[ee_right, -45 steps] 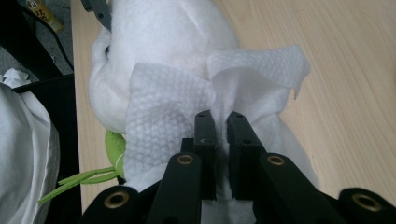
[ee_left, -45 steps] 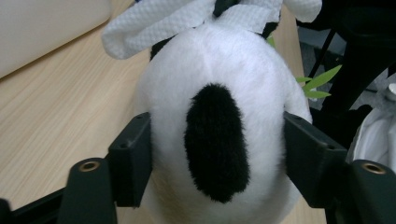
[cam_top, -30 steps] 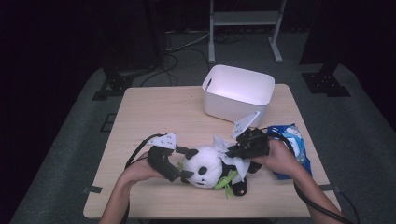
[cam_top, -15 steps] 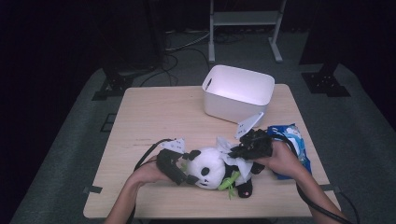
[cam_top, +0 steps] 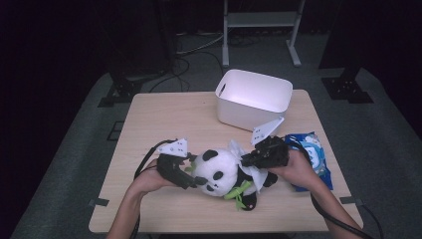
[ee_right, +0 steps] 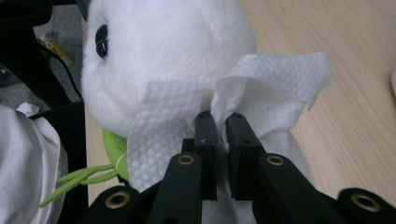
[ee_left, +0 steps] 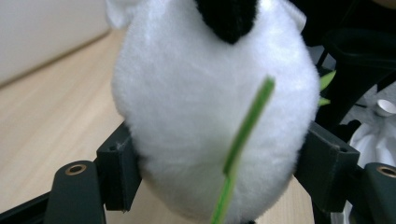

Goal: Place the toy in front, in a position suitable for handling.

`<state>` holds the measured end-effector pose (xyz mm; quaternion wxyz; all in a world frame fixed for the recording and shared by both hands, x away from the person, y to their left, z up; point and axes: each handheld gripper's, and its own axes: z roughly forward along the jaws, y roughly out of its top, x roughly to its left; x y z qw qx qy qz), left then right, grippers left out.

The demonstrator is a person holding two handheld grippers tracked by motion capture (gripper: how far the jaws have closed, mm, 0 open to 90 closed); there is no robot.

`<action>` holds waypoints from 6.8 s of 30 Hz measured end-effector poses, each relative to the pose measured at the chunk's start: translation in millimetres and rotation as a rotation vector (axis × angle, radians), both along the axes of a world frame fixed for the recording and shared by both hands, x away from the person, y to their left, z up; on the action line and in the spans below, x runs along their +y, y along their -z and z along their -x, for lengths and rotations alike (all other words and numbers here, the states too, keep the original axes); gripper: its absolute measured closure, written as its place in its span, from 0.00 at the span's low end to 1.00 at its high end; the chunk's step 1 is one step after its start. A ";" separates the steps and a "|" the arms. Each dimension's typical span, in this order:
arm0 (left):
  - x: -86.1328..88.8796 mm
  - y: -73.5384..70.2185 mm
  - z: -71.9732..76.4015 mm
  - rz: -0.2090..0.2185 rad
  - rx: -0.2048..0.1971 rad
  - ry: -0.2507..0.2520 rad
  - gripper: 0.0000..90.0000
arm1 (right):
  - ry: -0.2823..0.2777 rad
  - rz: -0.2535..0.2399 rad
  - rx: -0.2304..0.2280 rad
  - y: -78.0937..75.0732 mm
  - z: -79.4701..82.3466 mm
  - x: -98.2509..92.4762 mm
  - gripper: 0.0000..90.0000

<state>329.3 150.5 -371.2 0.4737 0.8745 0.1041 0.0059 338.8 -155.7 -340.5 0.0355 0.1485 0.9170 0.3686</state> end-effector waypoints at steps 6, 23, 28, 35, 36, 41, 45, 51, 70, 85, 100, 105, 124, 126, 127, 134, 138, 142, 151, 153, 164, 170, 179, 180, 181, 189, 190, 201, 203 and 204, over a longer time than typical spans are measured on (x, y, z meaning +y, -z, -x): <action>8.3 -14.1 4.6 0.018 -0.044 -0.019 0.28 | -0.008 -0.031 0.005 0.1 -1.5 7.8 0.93; -1.4 -44.6 6.9 0.056 -0.125 0.003 0.29 | -0.016 -0.059 0.044 6.9 -1.4 9.6 0.93; -4.7 -42.8 6.4 0.061 -0.123 0.002 0.29 | -0.013 -0.061 0.061 13.3 -3.1 6.7 0.93; -7.5 -39.1 7.5 0.077 -0.127 0.002 0.28 | 0.009 -0.034 0.031 1.4 -1.4 -5.1 0.93; -7.9 -38.4 7.8 0.082 -0.127 0.002 0.28 | 0.013 -0.037 0.024 -2.2 -1.1 -7.4 0.93; -10.7 -36.0 7.5 0.097 -0.125 0.002 0.28 | 0.023 -0.083 -0.001 -22.2 0.0 -15.6 0.93; -14.3 -34.7 7.7 0.107 -0.128 0.005 0.28 | 0.007 -0.110 -0.030 -39.9 2.5 -14.8 0.93; -17.7 -35.6 8.4 0.097 -0.134 0.012 0.28 | -0.020 -0.141 -0.050 -54.0 5.1 -9.3 0.93; -28.2 -38.4 5.6 0.075 -0.131 0.019 0.27 | -0.135 -0.078 -0.058 -72.6 4.9 39.5 0.93; -29.7 -37.0 4.7 0.109 -0.110 -0.004 0.20 | -0.108 -0.060 -0.052 -65.6 0.7 30.4 0.93; -31.3 -25.2 0.9 0.067 -0.080 -0.021 0.14 | -0.055 -0.053 -0.067 -64.1 -3.6 16.8 0.93; -34.1 -24.4 0.0 0.075 -0.077 -0.017 0.15 | -0.047 -0.056 -0.084 -69.3 -0.5 13.5 0.93; -40.6 -24.7 0.9 0.067 -0.081 0.000 0.15 | -0.130 -0.006 -0.117 -83.0 7.4 49.4 0.93; -41.2 -24.8 0.8 0.068 -0.080 0.000 0.15 | -0.141 -0.009 -0.115 -83.9 7.6 52.0 0.93; -41.6 -25.0 0.8 0.067 -0.080 0.000 0.15 | -0.141 -0.005 -0.113 -84.2 8.2 53.9 0.92; -43.3 -24.7 -0.1 0.071 -0.078 0.003 0.15 | -0.156 0.039 -0.119 -82.7 8.5 62.4 0.92; -44.8 -24.0 -0.6 0.079 -0.076 -0.002 0.14 | -0.141 0.066 -0.126 -80.7 7.6 58.0 0.93; -45.5 -21.3 -1.2 0.057 -0.074 -0.004 0.13 | -0.106 0.070 -0.137 -79.3 5.3 47.7 0.92; -63.3 -4.9 -4.0 0.029 -0.073 -0.012 0.07 | -0.045 0.029 -0.124 -76.7 0.7 21.7 0.92; -66.6 -2.0 -4.7 0.040 -0.075 -0.017 0.07 | -0.044 0.026 -0.125 -77.3 0.9 19.9 0.92; -66.2 -0.7 -6.2 0.071 -0.073 -0.008 0.15 | -0.084 0.039 -0.151 -84.8 9.0 35.3 0.93; -66.7 3.1 -7.0 0.053 -0.062 -0.028 0.10 | -0.045 0.080 -0.145 -74.6 1.4 29.4 0.93; -74.6 23.1 -9.1 -0.001 -0.041 -0.033 0.09 | -0.003 0.065 -0.142 -71.8 -1.9 15.7 0.93; -74.8 25.4 -9.5 -0.005 -0.045 -0.037 0.09 | 0.002 0.066 -0.141 -71.7 -1.8 14.9 0.93; -74.7 27.1 -10.1 -0.012 -0.045 -0.037 0.09 | 0.001 0.061 -0.141 -71.4 -2.3 14.0 0.93; -75.6 38.5 -12.9 -0.020 -0.031 -0.035 0.07 | 0.030 0.047 -0.131 -69.5 -5.2 4.0 0.93; -75.5 39.6 -13.3 -0.021 -0.028 -0.035 0.07 | 0.033 0.046 -0.130 -69.4 -5.3 2.8 0.93; -81.3 57.2 -15.2 -0.065 -0.020 -0.042 0.04 | 0.060 0.026 -0.115 -66.7 -8.0 -8.2 0.93; -82.4 60.4 -15.3 -0.060 -0.025 -0.044 0.06 | 0.057 0.030 -0.117 -66.8 -8.0 -8.0 0.93; -81.7 61.4 -15.7 -0.054 -0.028 -0.043 0.08 | 0.057 0.031 -0.117 -66.7 -8.0 -7.6 0.93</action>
